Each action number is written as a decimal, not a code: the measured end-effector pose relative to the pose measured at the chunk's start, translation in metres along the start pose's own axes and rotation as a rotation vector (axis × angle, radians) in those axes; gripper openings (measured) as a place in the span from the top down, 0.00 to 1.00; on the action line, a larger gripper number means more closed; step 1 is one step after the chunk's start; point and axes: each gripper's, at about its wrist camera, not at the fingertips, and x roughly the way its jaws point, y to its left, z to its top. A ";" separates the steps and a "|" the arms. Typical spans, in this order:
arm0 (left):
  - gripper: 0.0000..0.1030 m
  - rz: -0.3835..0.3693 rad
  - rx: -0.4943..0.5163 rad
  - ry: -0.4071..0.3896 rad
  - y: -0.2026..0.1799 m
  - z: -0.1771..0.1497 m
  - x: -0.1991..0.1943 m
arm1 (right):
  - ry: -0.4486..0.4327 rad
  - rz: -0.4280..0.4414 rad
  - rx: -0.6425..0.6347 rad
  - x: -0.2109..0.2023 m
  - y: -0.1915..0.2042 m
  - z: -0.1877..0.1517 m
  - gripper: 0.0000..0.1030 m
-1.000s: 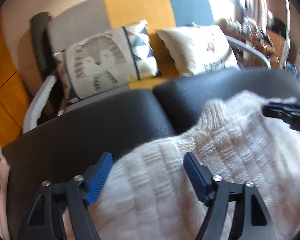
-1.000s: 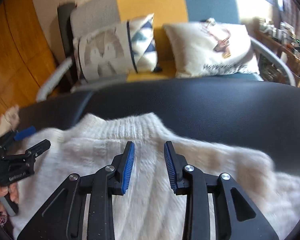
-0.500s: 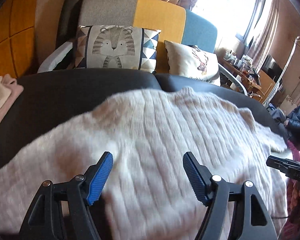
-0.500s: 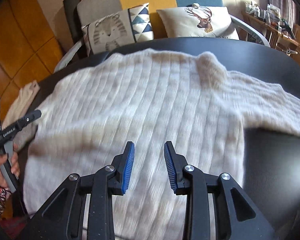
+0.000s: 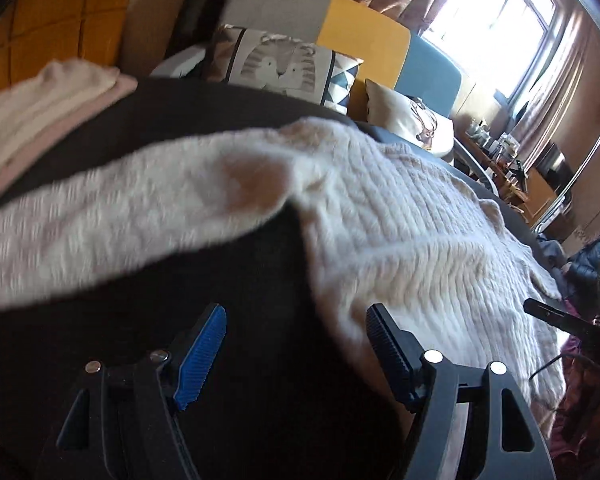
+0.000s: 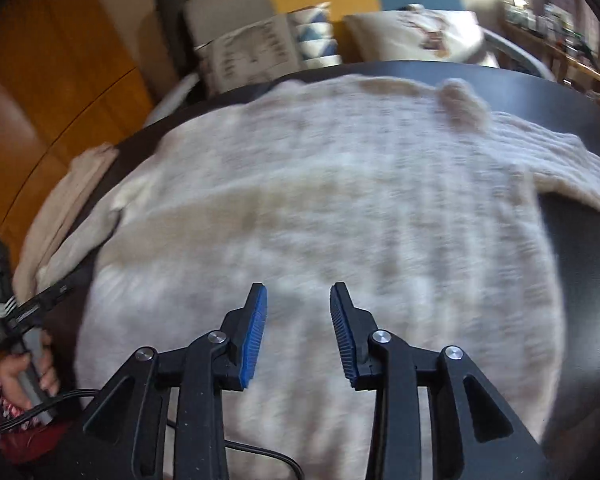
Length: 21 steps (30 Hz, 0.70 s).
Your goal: Fold clothes
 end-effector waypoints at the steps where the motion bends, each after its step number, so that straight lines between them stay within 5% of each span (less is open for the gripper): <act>1: 0.28 -0.008 0.005 0.007 0.000 -0.003 0.000 | 0.015 0.026 -0.037 0.003 0.015 -0.005 0.59; 5: 0.28 -0.027 0.004 0.016 0.002 -0.009 -0.002 | 0.090 0.165 -0.276 0.013 0.087 -0.027 0.58; 10: 0.28 -0.104 0.038 0.072 0.006 -0.018 -0.012 | 0.111 0.049 -0.472 0.028 0.129 -0.049 0.51; 16: 0.28 -0.157 0.214 0.173 -0.005 -0.040 -0.030 | 0.125 0.107 -0.234 0.036 0.089 -0.040 0.51; 21: 0.28 -0.318 0.235 0.211 -0.013 -0.055 -0.034 | 0.079 0.076 -0.154 0.028 0.078 -0.032 0.51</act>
